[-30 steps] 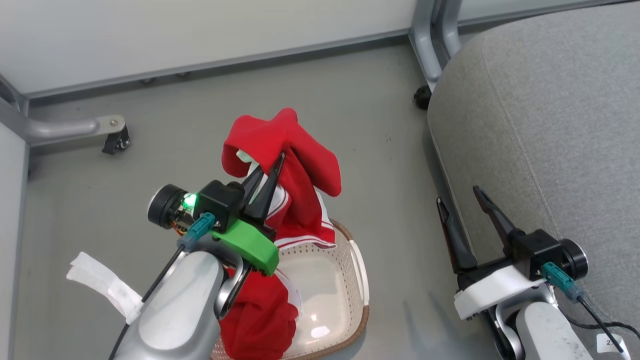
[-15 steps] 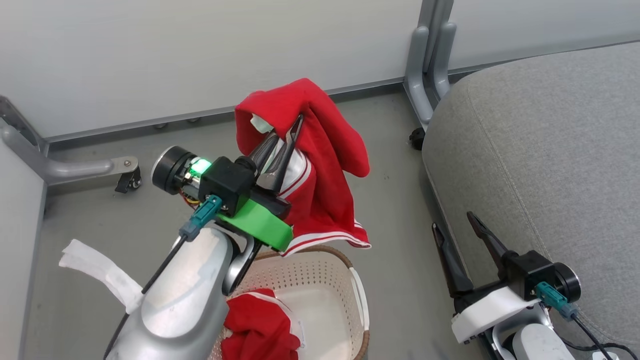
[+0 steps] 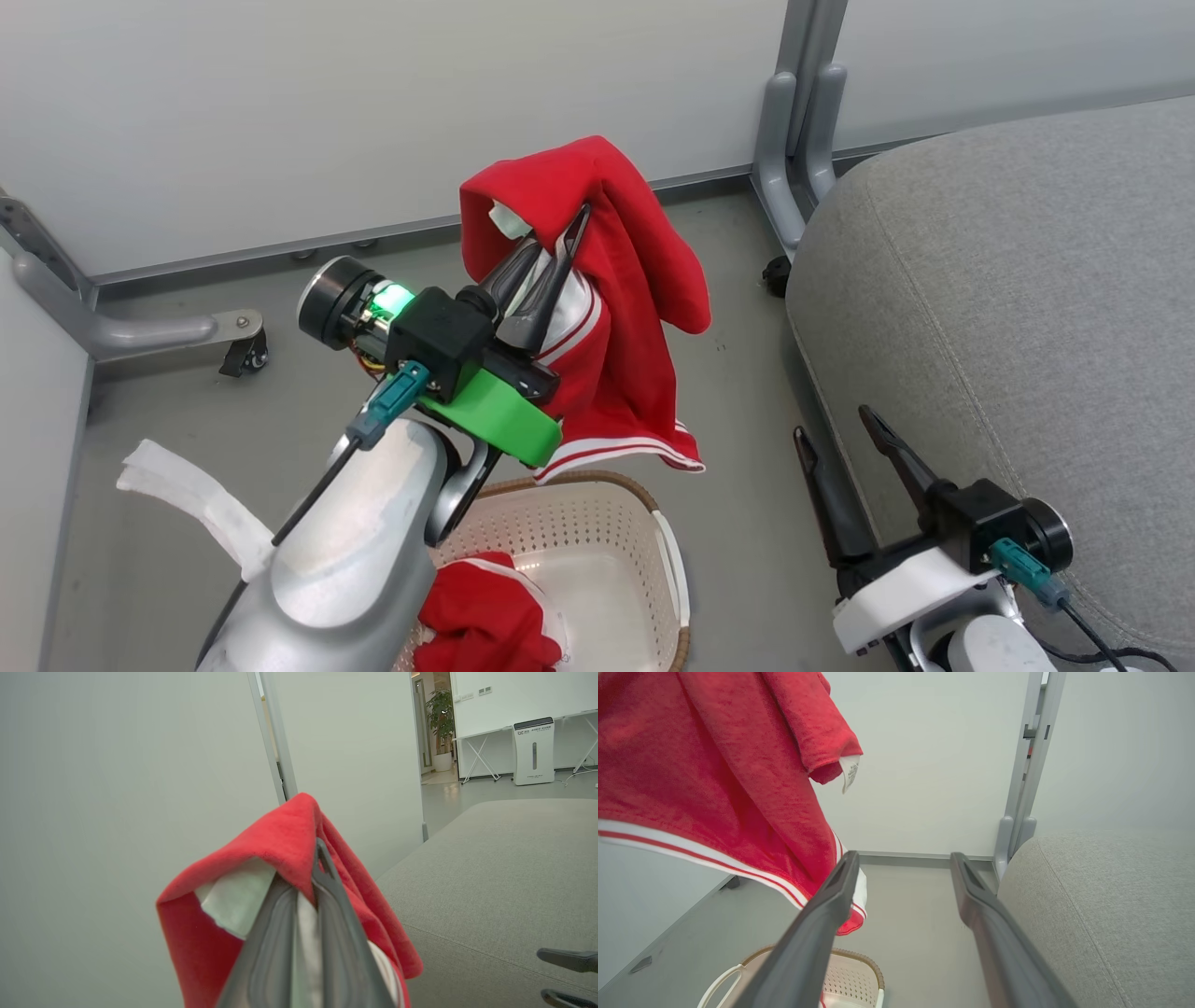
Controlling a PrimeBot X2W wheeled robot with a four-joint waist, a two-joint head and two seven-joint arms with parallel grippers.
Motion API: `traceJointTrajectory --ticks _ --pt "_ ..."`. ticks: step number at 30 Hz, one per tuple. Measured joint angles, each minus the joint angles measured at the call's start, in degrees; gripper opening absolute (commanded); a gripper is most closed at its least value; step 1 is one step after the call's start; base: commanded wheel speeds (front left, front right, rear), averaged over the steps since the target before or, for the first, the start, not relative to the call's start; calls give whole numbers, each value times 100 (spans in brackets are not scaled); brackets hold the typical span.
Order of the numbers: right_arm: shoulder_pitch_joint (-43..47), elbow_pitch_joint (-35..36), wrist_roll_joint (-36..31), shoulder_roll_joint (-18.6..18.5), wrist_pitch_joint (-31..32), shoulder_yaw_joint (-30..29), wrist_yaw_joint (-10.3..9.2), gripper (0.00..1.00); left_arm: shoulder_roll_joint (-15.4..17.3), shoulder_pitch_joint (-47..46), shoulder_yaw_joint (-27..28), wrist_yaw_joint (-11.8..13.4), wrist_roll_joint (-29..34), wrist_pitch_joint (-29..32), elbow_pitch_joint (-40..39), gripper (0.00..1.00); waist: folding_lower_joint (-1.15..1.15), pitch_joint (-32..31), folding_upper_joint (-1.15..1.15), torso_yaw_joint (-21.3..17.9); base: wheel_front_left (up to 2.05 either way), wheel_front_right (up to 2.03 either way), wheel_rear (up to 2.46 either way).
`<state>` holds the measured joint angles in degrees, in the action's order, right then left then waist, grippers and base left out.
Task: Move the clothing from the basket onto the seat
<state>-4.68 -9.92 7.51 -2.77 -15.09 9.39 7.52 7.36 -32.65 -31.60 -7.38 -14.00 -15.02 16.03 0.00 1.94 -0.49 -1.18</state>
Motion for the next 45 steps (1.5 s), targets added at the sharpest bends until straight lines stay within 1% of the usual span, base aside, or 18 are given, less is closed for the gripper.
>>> traceJointTrajectory --ticks 3,9,12,16,21,28,35,45 --pt "-17 125 -1 -2 0 196 0 100 0 2 -18 0 -7 0 -4 0 0 7 0 5 0 0 0" --pt "-162 469 25 0 0 791 0 100 -2 -2 -29 0 -16 0 -3 0 0 64 0 23 0 0 0" --pt "-358 572 27 1 0 1017 0 100 -8 -25 -49 0 -16 0 -5 0 0 112 0 37 0 0 0" --pt "-711 557 -22 -2 0 1173 0 100 -18 -88 -81 0 -16 0 -41 0 0 171 0 60 0 0 0" --pt "-1291 222 -238 3 0 1486 0 100 -70 -93 -203 0 -15 0 -110 0 0 249 0 123 0 0 0" --pt "-1955 -385 -387 -2 0 1627 0 100 -153 -142 -465 0 -16 0 -253 0 0 380 0 282 0 0 0" --pt "-2347 -755 -399 0 0 1719 0 100 -175 -153 -728 0 -37 0 -328 0 0 525 0 398 0 0 0" --pt "-2527 -697 -298 -3 0 1624 0 100 -210 -177 -949 0 -98 0 -363 0 0 535 0 480 0 0 0"
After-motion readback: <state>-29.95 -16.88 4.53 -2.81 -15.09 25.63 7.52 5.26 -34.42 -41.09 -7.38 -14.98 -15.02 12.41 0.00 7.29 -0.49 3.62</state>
